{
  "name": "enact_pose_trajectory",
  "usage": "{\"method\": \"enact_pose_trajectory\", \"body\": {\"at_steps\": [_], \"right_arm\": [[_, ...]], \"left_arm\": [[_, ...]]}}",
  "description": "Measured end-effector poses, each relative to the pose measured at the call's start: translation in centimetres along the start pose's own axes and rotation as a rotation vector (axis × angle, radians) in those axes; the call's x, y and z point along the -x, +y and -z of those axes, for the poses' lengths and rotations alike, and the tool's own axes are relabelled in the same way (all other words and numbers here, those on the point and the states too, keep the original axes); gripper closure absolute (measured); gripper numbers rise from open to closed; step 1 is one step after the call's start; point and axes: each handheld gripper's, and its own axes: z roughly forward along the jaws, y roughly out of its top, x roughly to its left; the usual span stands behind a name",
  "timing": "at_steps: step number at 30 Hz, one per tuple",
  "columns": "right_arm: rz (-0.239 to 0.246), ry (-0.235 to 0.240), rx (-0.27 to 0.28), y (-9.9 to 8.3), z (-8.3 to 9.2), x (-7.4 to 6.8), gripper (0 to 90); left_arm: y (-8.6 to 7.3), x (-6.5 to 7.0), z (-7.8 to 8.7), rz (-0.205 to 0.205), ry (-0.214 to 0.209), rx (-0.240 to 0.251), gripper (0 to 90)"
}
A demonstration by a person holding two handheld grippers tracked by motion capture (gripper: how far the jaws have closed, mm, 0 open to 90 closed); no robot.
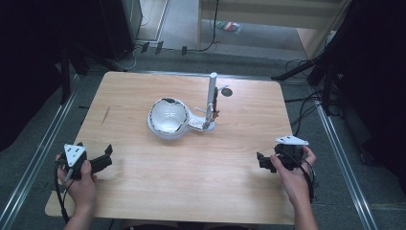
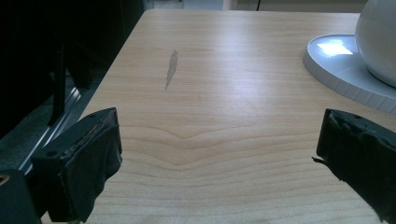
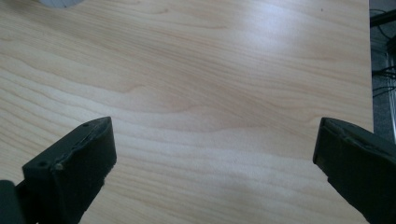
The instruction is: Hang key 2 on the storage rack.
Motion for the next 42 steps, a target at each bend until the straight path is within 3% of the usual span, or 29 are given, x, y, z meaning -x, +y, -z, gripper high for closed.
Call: {"method": "enact_pose_trajectory", "body": {"at_steps": [17,42], "right_arm": [[-0.113,-0.014,0.054,-4.5,1.0,2.2,0.0],[-0.168,-0.03,0.127,-8.5,2.8,3.4,0.0]], "left_arm": [[0.0,0.0,0.0,0.0,0.002,0.007,0.2],[-0.1,0.0,0.1,0.009,0.003,0.014,0.2]]}}
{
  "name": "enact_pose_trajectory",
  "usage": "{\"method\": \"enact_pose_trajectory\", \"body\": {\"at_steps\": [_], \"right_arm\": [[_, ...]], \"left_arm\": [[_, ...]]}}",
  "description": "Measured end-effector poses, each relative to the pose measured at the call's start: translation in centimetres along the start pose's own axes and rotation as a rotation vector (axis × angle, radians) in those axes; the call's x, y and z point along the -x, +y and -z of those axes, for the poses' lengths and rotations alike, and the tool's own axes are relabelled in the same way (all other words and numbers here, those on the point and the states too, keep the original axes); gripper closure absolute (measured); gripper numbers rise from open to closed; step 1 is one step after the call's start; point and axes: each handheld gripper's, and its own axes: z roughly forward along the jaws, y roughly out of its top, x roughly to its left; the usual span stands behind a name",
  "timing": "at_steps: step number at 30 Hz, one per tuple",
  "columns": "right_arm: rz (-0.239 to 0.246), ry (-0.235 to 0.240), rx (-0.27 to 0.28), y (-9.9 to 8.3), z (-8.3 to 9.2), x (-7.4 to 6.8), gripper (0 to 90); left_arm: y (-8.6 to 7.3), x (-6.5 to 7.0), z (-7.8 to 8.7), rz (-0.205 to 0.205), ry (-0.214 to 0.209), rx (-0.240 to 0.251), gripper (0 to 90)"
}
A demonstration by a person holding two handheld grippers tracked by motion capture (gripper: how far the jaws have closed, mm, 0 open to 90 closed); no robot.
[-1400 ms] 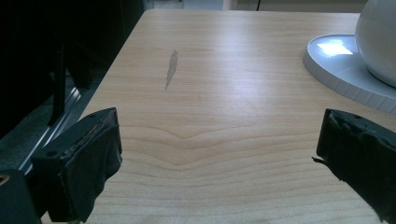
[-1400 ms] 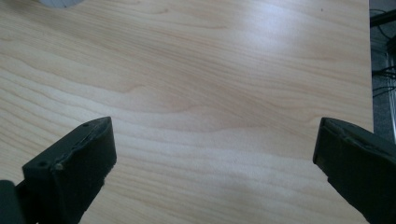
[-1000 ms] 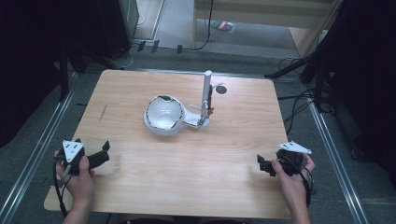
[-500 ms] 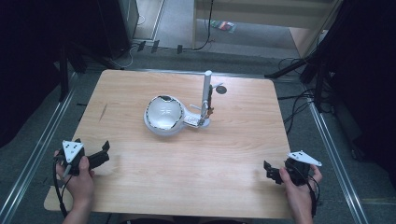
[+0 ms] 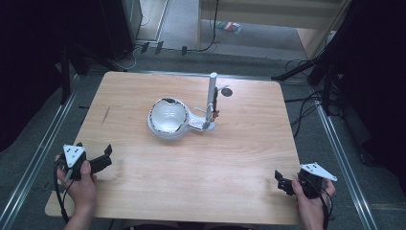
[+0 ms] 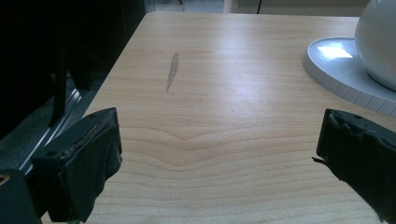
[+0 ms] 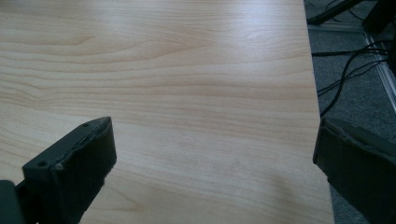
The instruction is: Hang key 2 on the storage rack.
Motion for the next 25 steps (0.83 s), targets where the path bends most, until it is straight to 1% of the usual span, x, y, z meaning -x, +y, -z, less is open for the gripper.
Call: {"method": "enact_pose_trajectory", "body": {"at_steps": [3,6,8,11,12,13,15,17,19,24,25], "right_arm": [[-0.011,-0.003,0.01,-0.4,0.3,0.2,0.0],[-0.01,-0.007,0.025,-0.8,0.6,0.2,0.0],[-0.005,-0.011,0.05,-1.1,0.9,0.2,0.0],[-0.009,-0.002,0.089,-1.4,1.2,0.4,0.0],[-0.02,0.001,0.09,-1.6,1.3,0.3,0.0],[-0.015,0.005,0.103,-1.8,1.3,0.4,0.0],[-0.029,0.018,0.121,-2.1,1.3,0.5,0.0],[-0.06,0.029,0.15,-2.2,1.5,0.9,0.0],[-0.072,0.029,0.168,-2.3,1.6,1.0,0.0],[-0.048,0.008,0.167,-2.4,1.5,0.5,0.0],[-0.047,0.006,0.167,-2.4,1.6,0.4,1.2]], "left_arm": [[0.0,0.0,0.0,-0.002,0.001,0.0,0.2],[0.0,0.1,0.0,-0.006,0.0,-0.001,0.2],[0.0,0.1,0.0,-0.009,0.001,-0.001,0.2],[0.0,0.1,0.0,-0.011,0.002,-0.002,0.2],[0.0,0.1,0.0,-0.011,0.002,-0.002,0.2],[0.0,0.1,0.0,-0.01,0.001,-0.003,0.2],[0.0,0.1,0.0,-0.01,0.0,-0.003,0.2],[0.0,0.2,0.0,-0.012,0.0,-0.007,0.2],[0.0,0.2,0.0,-0.016,0.0,-0.005,0.2],[0.0,0.2,-0.1,-0.008,0.0,-0.012,0.2],[0.0,0.2,-0.1,-0.008,0.0,-0.012,0.2]]}}
